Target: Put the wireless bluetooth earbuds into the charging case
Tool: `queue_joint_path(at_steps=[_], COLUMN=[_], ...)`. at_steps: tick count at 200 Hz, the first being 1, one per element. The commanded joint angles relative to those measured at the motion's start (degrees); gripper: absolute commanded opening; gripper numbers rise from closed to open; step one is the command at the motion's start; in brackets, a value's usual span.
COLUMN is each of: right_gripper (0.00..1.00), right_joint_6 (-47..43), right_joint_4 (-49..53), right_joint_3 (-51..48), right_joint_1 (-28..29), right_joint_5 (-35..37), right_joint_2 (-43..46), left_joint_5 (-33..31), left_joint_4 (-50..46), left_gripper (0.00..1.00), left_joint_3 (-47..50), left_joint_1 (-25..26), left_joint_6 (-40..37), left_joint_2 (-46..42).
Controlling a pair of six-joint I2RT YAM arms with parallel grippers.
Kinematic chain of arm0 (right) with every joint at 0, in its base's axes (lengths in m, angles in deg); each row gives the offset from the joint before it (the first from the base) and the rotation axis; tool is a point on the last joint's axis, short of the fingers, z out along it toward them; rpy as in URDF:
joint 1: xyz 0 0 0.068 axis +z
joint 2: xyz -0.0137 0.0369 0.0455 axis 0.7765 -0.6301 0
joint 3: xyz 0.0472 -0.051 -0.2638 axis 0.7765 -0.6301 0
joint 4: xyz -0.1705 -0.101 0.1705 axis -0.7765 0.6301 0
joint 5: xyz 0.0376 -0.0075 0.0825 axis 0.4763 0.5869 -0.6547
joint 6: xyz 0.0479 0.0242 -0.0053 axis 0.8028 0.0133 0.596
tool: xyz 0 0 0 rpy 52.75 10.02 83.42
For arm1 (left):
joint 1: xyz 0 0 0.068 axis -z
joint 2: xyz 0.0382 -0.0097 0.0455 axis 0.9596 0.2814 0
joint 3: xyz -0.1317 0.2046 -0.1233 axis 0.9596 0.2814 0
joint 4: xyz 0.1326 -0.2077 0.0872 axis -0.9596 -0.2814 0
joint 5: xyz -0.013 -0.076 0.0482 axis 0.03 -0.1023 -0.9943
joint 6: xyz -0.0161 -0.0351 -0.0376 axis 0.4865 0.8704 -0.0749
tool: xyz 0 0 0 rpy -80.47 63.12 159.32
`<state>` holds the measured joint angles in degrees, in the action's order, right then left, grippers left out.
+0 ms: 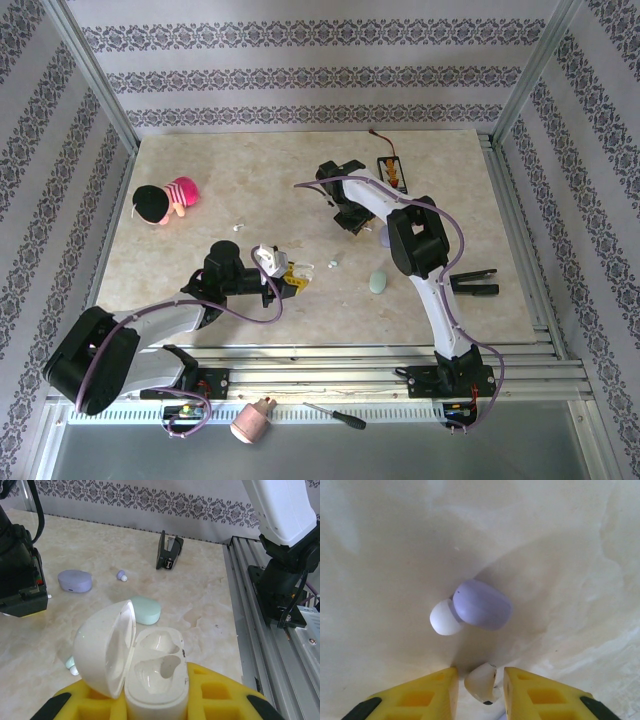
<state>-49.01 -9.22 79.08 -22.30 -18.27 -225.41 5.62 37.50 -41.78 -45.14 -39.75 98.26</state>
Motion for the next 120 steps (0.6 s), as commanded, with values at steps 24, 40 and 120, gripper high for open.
queue_joint_path(at_steps=[24, 40, 120], right_gripper=[0.27, 0.27, 0.22], right_joint_6=[-1.1, -1.0, -0.1], right_joint_4=[3.0, 4.0, 3.9], right_joint_3=[2.0, 2.1, 1.4], right_joint_1=[-0.9, -1.0, -1.3], right_joint_5=[0.9, 1.0, -1.3], right_joint_2=[-2.8, -3.0, -1.1], left_joint_5=[2.3, 2.4, 2.1], left_joint_4=[3.9, 4.0, 5.2], left_gripper=[0.04, 0.04, 0.04], left_joint_3=[-1.9, -2.2, -1.8], left_joint_1=[0.3, 0.3, 0.3], left_joint_6=[-0.1, -0.1, 0.4], left_joint_2=[0.8, 1.1, 1.9])
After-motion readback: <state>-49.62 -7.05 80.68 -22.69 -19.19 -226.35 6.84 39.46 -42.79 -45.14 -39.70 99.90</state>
